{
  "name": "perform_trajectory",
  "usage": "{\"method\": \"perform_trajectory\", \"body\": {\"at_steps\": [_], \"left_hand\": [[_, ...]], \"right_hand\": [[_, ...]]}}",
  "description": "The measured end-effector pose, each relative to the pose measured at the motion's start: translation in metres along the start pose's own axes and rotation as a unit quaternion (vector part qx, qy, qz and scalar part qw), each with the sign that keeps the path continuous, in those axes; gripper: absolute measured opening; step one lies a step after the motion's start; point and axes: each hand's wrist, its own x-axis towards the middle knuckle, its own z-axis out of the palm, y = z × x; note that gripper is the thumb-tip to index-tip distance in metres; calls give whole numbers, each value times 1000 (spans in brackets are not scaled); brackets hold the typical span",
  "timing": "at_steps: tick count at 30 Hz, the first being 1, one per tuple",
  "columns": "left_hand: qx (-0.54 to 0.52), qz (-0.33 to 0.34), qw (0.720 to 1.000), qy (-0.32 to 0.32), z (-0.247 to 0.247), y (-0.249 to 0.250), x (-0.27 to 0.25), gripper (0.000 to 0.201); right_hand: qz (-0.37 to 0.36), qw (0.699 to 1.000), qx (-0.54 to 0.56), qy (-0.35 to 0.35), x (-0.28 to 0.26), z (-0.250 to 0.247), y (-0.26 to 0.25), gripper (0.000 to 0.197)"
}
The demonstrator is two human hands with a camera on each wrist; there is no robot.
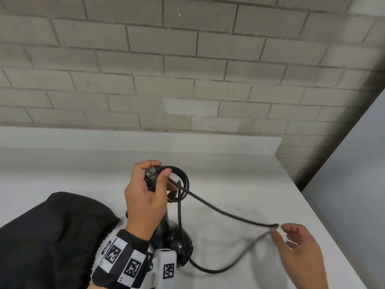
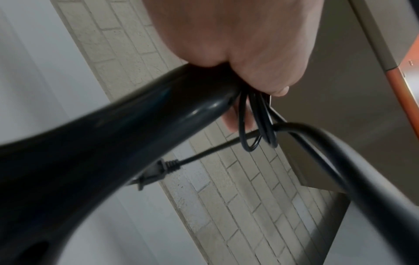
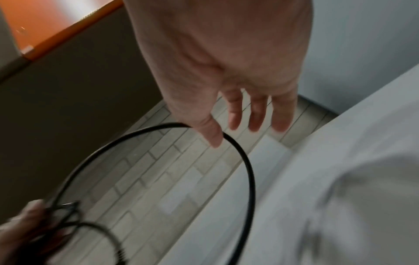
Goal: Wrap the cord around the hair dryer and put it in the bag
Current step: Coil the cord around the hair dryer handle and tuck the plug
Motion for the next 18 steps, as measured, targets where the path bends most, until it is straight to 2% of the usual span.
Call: {"method": "perform_trajectory", "body": {"at_steps": [2, 5, 7, 9, 10, 11, 16, 18], "left_hand": [[2, 4, 1000, 2, 0, 1, 0, 17], [5, 7, 1000, 4, -1, -2, 1, 16], [3, 8, 1000, 4, 0, -2, 1, 15], [10, 14, 1000, 3, 0, -1, 1, 16], [13, 16, 1000, 4, 0, 0, 1, 17], [14, 16, 1000, 5, 0, -1, 0, 17], [15, 6, 1000, 5, -1, 0, -1, 16], [15, 0, 1000, 8, -2, -1, -1, 16]], "right_hand": [[-70, 998, 0, -4, -15, 18, -12, 39], [-196, 978, 57, -38, -51, 47, -51, 28], [-214, 957, 112, -162, -75, 63, -78, 14], [-184, 927, 127, -300, -93, 75, -98, 11], [-176, 922, 116, -324, -99, 82, -103, 10], [-169, 927, 101, -319, -102, 89, -107, 8], [-153, 966, 69, -199, -95, 110, -119, 18], [-137, 967, 82, -197, -89, 115, -121, 18]]}}
